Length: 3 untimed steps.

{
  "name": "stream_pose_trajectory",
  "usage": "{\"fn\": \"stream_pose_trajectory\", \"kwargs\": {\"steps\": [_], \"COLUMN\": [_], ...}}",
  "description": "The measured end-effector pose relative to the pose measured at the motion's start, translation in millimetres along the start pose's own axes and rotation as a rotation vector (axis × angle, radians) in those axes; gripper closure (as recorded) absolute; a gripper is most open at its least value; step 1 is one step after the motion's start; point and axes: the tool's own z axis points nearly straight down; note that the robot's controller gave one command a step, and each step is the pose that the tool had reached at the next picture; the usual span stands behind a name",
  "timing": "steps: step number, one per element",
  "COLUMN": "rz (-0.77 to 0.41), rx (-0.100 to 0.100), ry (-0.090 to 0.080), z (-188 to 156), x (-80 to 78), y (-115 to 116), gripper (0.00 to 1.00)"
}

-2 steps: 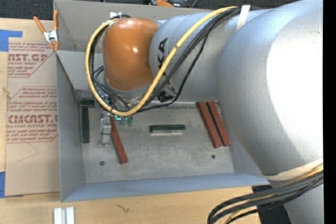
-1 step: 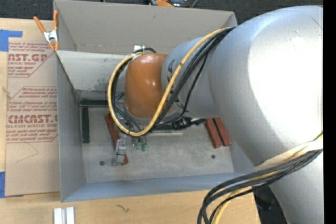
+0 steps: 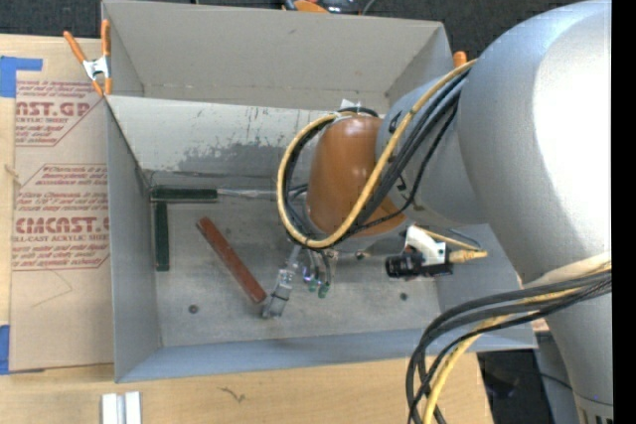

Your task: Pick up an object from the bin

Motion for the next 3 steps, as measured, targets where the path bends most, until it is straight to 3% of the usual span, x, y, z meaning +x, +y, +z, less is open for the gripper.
{"fn": "stream_pose_trajectory", "kwargs": {"steps": [1, 2, 3], "rz": [0.021, 0.029, 0.05], "rx": [-0.006, -0.002, -0.007], "ry": [0.001, -0.001, -0.007], "z": [-4, -4, -148], "x": [47.5, 43.9, 33.4], "y": [91, 86, 78], "gripper": [0.0, 1.0, 1.0]}}
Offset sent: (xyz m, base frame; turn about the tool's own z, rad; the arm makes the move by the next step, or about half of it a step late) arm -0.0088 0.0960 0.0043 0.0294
